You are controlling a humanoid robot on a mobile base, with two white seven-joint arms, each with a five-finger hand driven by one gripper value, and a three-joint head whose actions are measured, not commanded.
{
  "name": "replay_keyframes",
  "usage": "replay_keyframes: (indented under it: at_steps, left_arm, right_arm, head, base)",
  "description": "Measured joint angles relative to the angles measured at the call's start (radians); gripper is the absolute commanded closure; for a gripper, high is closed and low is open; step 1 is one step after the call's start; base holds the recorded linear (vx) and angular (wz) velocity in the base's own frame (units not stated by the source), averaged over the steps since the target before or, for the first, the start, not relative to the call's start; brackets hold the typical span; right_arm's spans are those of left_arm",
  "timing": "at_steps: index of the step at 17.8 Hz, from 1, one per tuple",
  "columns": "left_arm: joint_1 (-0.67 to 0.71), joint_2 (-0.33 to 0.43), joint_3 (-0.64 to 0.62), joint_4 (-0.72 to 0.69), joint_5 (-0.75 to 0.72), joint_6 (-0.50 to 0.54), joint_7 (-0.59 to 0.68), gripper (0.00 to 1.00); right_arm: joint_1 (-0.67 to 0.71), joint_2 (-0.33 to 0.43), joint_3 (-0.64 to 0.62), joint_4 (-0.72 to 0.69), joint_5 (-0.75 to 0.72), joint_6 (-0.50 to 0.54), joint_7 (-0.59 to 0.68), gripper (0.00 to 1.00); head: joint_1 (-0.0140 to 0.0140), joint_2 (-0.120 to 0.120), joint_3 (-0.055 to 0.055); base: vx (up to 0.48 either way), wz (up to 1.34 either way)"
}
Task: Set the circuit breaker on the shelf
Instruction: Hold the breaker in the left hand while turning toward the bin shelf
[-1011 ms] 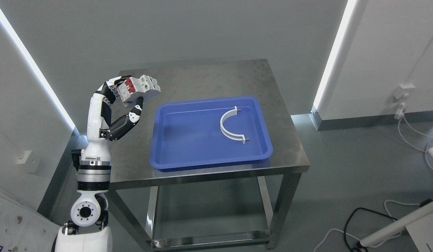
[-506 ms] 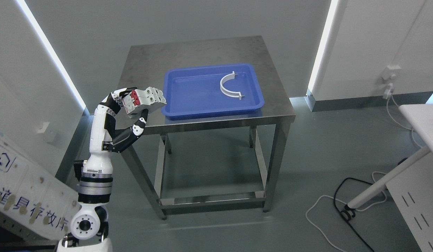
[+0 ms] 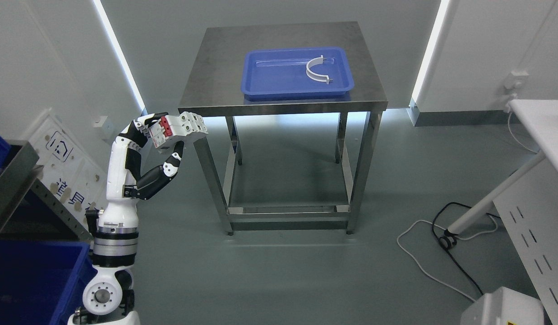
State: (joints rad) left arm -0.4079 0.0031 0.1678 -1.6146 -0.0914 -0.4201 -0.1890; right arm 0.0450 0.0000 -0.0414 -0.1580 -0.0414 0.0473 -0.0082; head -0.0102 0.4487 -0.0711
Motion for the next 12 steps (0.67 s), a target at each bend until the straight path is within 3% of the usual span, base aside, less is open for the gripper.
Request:
replay_keyframes:
  at_steps: [7,12]
  left_arm:
    - [-0.042,-0.002,-0.013,-0.030,0.003,-0.001,-0.062,0.89]
    - [-0.080,-0.002,-0.006,-0.049,0.004,0.009,-0.078,0.88]
  right_arm:
    - [0.000,0.000,0.000,0.000,0.000,0.000,0.004,0.00]
    - [0.000,0.000,0.000,0.000,0.000,0.000,0.005,0.00]
  head:
    - [0.0000,0.000,0.000]
    - [0.0000,0.000,0.000]
  base:
    - [-0.405,0.09]
    - [-0.391,0.48]
